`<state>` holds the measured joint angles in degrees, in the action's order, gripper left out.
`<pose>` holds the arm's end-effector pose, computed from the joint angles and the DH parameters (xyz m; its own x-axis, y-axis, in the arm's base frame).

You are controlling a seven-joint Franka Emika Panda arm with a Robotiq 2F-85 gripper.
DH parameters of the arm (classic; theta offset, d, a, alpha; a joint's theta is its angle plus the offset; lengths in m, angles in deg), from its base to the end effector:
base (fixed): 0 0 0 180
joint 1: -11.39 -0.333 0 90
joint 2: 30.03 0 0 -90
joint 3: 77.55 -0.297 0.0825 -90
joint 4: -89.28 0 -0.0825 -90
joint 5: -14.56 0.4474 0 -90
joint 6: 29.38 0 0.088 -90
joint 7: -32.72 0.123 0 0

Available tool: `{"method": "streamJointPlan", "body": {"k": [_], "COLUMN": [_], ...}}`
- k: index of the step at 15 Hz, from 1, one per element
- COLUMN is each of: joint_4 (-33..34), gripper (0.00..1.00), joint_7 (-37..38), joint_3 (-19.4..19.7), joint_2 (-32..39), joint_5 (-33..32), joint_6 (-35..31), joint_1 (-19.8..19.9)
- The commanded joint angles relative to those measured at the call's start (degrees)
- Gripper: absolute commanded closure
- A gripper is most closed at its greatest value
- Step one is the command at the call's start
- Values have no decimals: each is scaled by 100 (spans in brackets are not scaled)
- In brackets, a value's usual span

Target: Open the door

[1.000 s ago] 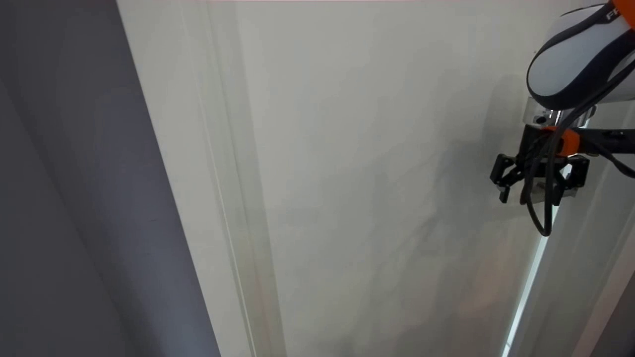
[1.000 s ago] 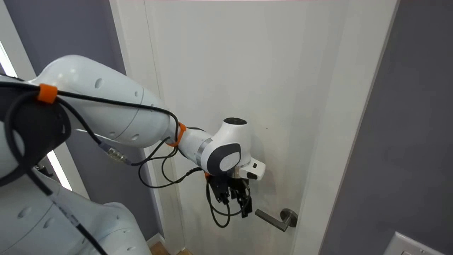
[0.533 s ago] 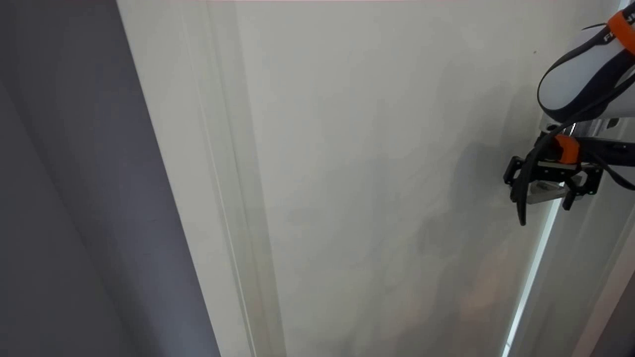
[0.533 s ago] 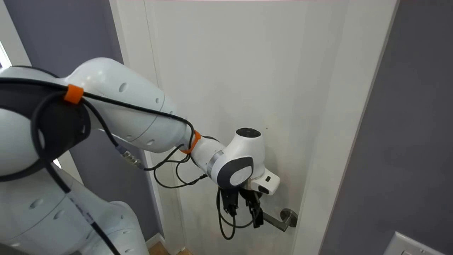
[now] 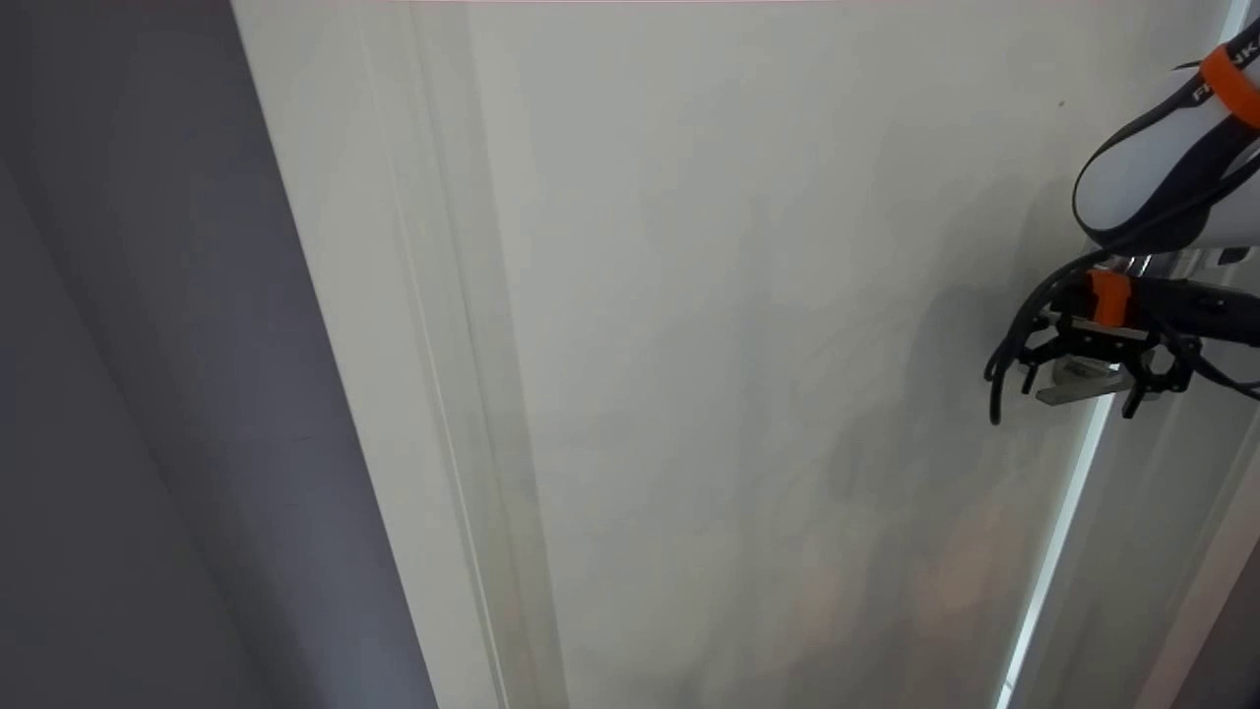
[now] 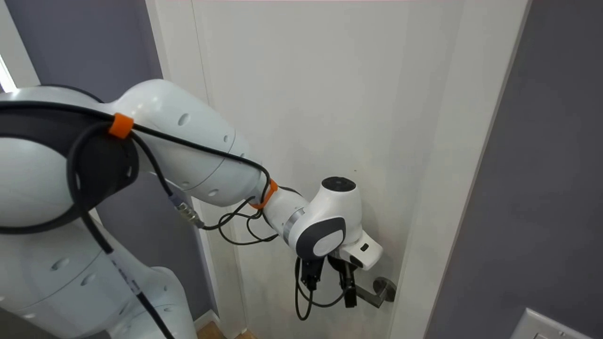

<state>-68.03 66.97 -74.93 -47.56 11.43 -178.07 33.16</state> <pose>0.4083 -0.1821 0.2447 0.5492 -0.8239 0.1397 -0.8246 -0.5614 -0.0691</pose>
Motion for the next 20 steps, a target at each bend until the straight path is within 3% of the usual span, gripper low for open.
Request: {"method": "streamJointPlan", "body": {"k": [1, 11, 13, 20], "joint_4": [107, 129, 133, 129], "gripper": [0, 2, 26, 73], "joint_7": [443, 910, 942, 885], "joint_3": [22, 120, 141, 279], "joint_2": [176, 335, 362, 341], "joint_5": [-106, 0, 3, 269], "joint_6": [-164, -420, -435, -581], "joint_1": [89, 36, 30, -71]}}
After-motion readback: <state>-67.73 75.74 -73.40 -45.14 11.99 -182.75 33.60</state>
